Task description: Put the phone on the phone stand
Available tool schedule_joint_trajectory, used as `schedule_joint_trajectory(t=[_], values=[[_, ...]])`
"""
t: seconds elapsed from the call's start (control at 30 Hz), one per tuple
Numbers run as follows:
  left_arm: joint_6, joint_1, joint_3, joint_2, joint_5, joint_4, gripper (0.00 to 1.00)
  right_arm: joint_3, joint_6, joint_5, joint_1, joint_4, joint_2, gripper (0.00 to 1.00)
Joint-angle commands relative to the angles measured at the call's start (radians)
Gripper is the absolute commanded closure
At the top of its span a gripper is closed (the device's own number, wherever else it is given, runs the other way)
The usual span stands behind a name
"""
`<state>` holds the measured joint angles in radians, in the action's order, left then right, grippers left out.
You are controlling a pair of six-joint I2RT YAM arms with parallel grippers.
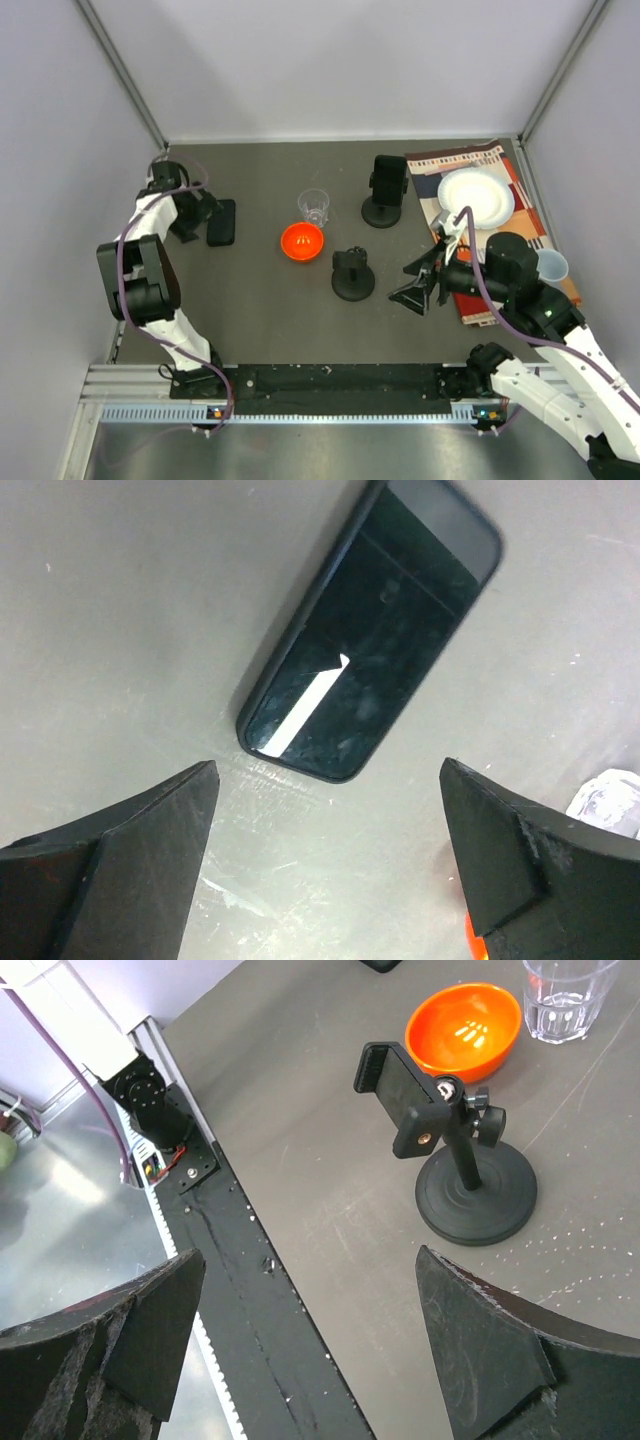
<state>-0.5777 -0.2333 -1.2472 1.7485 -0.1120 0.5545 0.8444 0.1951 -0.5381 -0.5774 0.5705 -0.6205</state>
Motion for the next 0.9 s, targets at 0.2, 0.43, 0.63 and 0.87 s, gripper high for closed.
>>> schedule_joint_trajectory(t=[0.2, 0.43, 0.63, 0.87], values=[[0.34, 0.141, -0.274, 0.109, 0.224, 0.183, 0.02, 0.047, 0.015, -0.046, 0.01, -0.014, -0.021, 0.13], [0.432, 0.226, -0.443, 0.233, 0.341, 0.283, 0.02, 0.033, 0.032, -0.034, 0.01, -0.012, 0.01, 0.1], [0.472, 0.221, -0.535, 0.339, 0.336, 0.386, 0.02, 0.039, 0.035, -0.04, 0.01, -0.004, 0.021, 0.09], [0.495, 0.221, -0.59, 0.437, 0.265, 0.438, 0.03, 0.056, 0.027, -0.046, 0.01, 0.009, 0.015, 0.08]])
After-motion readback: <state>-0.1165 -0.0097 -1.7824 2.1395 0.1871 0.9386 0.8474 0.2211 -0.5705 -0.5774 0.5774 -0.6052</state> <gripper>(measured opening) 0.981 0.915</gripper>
